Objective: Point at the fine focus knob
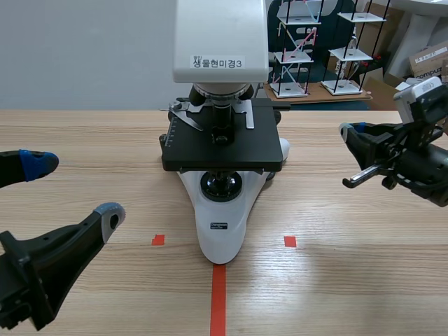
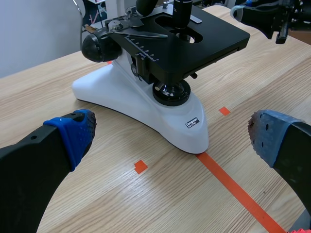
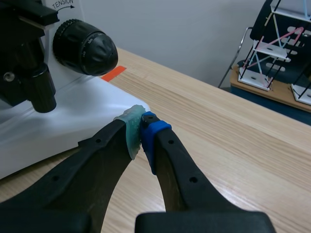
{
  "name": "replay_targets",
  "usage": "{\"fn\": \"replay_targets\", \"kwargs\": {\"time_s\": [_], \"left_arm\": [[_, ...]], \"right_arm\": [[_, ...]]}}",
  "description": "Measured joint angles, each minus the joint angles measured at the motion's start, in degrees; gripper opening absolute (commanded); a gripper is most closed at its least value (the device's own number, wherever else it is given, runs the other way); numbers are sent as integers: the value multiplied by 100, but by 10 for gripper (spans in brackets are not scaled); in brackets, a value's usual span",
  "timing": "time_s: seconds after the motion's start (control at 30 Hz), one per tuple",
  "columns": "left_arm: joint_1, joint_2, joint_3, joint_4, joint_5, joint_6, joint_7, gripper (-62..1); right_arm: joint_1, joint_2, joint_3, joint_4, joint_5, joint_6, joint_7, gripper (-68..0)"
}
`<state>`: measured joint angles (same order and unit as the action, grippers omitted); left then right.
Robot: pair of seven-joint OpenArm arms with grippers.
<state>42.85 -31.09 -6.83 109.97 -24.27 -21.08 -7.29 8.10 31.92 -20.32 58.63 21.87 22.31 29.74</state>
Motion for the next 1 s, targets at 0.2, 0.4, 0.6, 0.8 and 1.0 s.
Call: {"fn": "replay_targets", "kwargs": {"time_s": [0.2,0.4,0.6,0.8,1.0], "left_arm": [[0,0,0,0,0,0,0,14],[0,0,0,0,0,0,0,14],[0,0,0,0,0,0,0,14],[0,0,0,0,0,0,0,14],[0,0,0,0,0,0,0,14]], "right_arm": [[590,0,-474,-428,0,0,85,-667],[1099,-192,-704,-933,0,-2,90,-667],[1222,-350,-879,-1156,-7,0,87,-667],[1220,-372,-1008,-1154,-48,0,87,-667],[1220,-398,-1008,-1154,-48,0,83,-667]]}}
